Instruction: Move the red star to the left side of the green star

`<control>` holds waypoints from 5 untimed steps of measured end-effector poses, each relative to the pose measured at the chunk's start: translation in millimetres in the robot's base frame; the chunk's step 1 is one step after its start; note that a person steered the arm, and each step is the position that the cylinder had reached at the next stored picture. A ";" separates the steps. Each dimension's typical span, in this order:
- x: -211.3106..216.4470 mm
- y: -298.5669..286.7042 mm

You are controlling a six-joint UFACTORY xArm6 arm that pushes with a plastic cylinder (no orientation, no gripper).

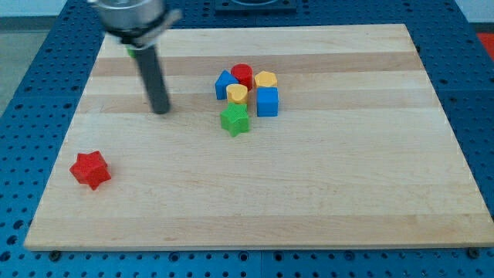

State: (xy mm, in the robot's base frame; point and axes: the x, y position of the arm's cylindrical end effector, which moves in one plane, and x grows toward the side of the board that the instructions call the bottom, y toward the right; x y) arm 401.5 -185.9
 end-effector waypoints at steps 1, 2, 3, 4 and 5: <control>39.8 -27.3; 14.9 -63.5; 18.3 -117.9; 58.9 -115.4; 122.9 -111.1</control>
State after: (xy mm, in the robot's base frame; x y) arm 524.4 -297.0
